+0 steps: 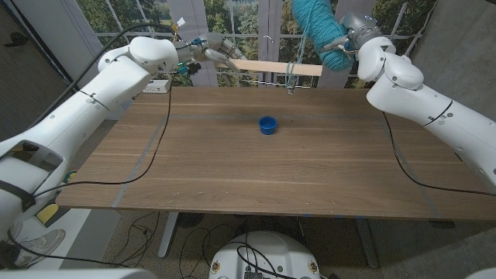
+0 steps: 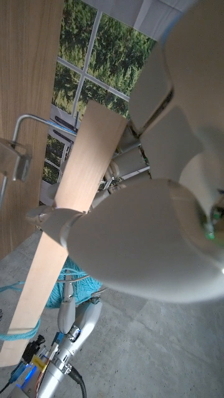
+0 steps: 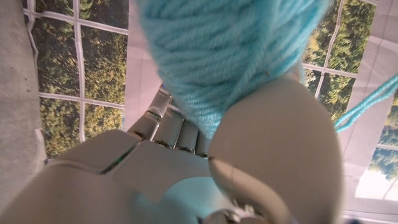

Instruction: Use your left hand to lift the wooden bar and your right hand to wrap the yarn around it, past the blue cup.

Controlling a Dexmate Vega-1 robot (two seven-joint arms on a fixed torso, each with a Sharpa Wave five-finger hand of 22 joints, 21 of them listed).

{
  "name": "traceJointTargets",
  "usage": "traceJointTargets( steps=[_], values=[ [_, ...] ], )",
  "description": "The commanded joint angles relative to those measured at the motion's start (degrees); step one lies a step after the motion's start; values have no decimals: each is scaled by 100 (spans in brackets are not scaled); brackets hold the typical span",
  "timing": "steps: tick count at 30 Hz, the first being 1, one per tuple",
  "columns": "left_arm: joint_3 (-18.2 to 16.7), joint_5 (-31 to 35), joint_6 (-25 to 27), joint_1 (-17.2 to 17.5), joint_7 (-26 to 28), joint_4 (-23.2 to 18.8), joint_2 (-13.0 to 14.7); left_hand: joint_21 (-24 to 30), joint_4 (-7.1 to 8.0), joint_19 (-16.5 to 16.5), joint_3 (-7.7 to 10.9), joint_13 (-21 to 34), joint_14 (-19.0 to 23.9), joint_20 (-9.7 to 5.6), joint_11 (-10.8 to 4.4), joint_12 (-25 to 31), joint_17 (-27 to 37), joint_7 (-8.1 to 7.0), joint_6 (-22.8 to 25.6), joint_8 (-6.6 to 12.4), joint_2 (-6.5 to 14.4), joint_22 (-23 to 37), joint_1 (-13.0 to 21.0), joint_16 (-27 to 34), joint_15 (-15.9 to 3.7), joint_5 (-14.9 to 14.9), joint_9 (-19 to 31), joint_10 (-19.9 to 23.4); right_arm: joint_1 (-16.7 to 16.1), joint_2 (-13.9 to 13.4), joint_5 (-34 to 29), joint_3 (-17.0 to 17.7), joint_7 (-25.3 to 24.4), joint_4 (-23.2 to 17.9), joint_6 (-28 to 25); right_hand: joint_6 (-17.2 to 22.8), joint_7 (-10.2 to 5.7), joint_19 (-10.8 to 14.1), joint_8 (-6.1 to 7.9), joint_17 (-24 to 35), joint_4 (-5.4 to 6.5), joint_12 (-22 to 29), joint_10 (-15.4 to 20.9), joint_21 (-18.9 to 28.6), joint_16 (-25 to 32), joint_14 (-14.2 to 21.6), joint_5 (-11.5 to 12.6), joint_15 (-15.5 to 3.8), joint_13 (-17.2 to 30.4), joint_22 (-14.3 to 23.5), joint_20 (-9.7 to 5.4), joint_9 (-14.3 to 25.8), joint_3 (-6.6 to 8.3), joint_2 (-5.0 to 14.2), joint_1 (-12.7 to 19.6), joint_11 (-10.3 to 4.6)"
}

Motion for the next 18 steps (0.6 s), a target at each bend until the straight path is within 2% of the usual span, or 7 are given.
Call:
traceJointTargets(
  steps=[1,11,18],
  values=[
    [31,67,97,50,-102,-94,93,55,76,-28,98,10,721,-114,2,0,13,211,191,12,502,18,443,-11,-1036,50,19,38,1147,43,-1214,-889,2209,-261,-448,1356,-1323,9,18,-7,30,-15,891,-25,-18,-129,68,-637,17,-4,-396,5,-11,1255,1242,-859],
    [193,421,332,-82,-45,-177,97,63,75,-42,101,13,721,-115,2,-11,25,220,186,9,504,18,446,-26,-1035,49,22,56,2140,377,-2251,-1506,4521,-89,-591,1312,-1314,24,7,-22,55,-19,880,-33,-34,-117,106,-639,53,-5,-432,28,-36,1284,1276,-822],
    [282,681,570,-171,50,-183,75,70,77,-49,101,18,725,-110,6,-21,31,215,182,7,504,19,443,-38,-1036,48,23,54,2301,495,-2477,-1348,5500,-112,-415,1289,-1288,38,2,-30,69,-30,873,-35,-41,-103,126,-637,61,-5,-450,43,-51,1298,1300,-817]
  ],
)
